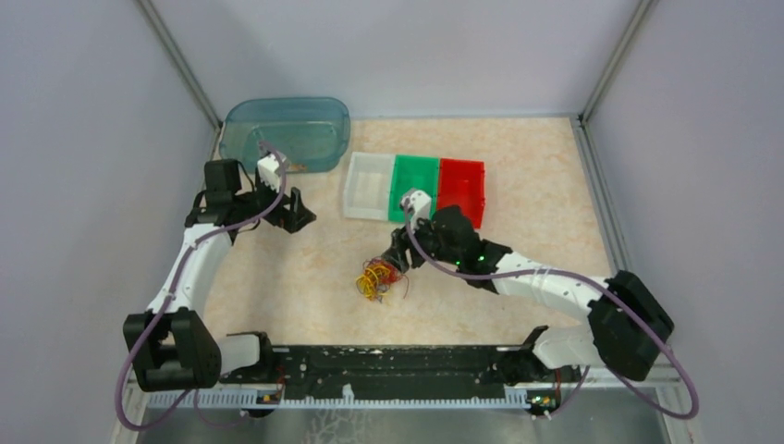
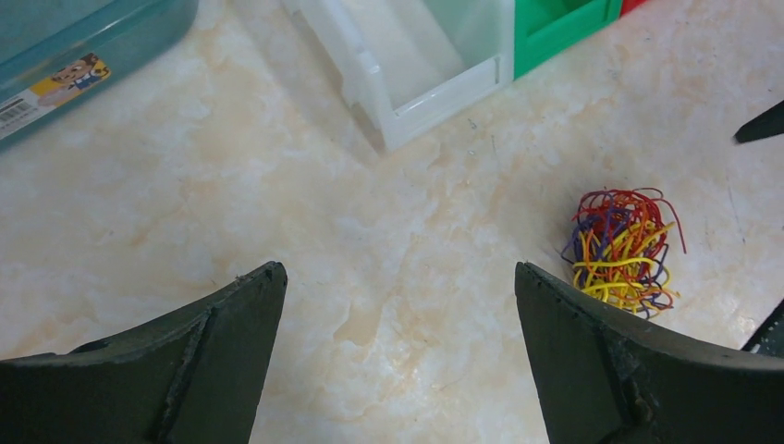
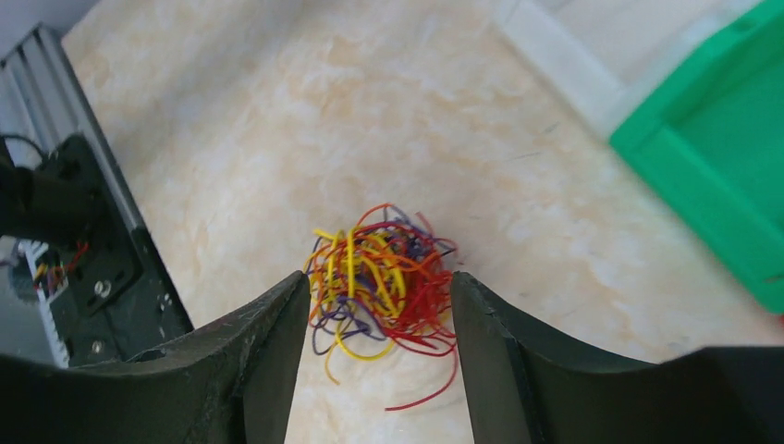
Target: Untangle the cables
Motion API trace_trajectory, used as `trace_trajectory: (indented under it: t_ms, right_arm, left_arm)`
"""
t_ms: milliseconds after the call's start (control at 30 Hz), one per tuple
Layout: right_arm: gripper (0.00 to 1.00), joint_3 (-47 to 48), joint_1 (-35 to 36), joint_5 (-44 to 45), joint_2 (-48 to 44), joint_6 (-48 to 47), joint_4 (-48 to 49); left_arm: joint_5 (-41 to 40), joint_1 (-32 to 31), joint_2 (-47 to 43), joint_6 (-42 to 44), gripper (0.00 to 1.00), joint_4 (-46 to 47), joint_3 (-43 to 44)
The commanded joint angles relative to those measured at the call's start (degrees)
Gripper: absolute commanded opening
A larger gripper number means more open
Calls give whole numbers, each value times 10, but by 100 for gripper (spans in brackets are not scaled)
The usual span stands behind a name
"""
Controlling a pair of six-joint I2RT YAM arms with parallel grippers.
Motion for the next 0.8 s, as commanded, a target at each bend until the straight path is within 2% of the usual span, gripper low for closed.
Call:
trace_trajectory:
  t_ms: [0,233,467,767]
  right_arm:
    - [58,46,47,-16,56,-30,19]
    - [48,73,49,-15,126,-31,27]
    - [32,68,49,-13,145,-40,29]
    - [20,63,49,-23,167,-28,37]
  left_arm:
    - [54,2,-26,27,99,-25,-3]
    - [84,2,-34,40,99,-41,-6]
    - [97,2,-35,46,99,-51,-6]
    - [124,-1,-40,64,99,-66,-2]
